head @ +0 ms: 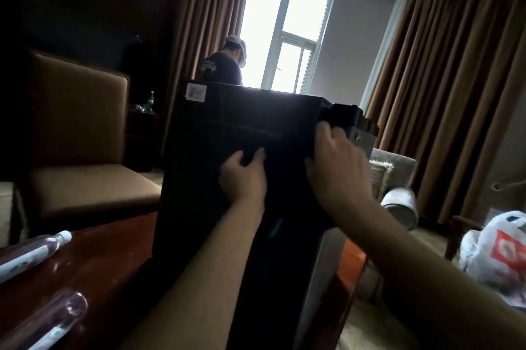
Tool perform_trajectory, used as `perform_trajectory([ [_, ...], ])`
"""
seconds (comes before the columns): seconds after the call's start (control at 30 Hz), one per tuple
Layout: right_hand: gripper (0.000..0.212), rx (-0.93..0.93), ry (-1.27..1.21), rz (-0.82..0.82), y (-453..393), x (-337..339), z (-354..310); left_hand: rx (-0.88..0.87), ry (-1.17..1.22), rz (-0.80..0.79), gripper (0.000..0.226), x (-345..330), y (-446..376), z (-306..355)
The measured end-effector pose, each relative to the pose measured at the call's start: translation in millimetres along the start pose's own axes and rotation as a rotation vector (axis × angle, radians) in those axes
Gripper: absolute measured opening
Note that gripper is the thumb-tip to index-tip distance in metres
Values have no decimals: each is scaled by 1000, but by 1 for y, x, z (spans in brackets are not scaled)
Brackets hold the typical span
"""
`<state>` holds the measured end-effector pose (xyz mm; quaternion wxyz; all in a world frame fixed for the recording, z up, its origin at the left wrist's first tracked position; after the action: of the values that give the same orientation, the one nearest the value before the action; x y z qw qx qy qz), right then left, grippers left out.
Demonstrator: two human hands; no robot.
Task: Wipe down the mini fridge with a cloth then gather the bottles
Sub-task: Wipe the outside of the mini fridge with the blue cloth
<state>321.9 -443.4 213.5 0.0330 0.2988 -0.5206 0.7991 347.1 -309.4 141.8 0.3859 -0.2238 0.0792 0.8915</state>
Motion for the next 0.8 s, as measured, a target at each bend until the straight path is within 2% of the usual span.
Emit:
perform_trajectory([
  [0.07, 31, -16, 28, 55, -19, 15, 9, -44, -4, -59, 56, -12, 2, 20],
  [0.17, 28, -29, 56, 119, -28, 25, 16, -229, -61, -163, 43, -23, 15, 33],
  [0.23, 29, -10, 66, 156, -25, 24, 12, -305, -89, -165, 41, -25, 19, 25],
  [0.33, 35, 29, 63, 203, -15, 7, 4, -307, -71, -94, 37, -23, 19, 11],
  [0.57, 29, 88, 126, 348, -39, -4, -7, -284, 16, -11, 33, -25, 2, 22],
  [0.73, 29, 175, 210, 375, -38, -10, -11, -347, -28, 37, 27, -21, -2, 18],
  [0.8, 29, 209, 219, 348, -37, -13, -13, -316, -50, 54, 23, -16, -2, 9],
])
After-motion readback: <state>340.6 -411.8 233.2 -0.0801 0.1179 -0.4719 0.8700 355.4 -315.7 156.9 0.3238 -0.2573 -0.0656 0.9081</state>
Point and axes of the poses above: each hand's wrist, its own y-axis away from the middle knuckle, its own x-axis out of the back of the hand, z = x × y, the point moved 4 cm from there along -y, towards the middle knuckle, and after that the axes turned 9 degrees about x, right-handed, at the moved point
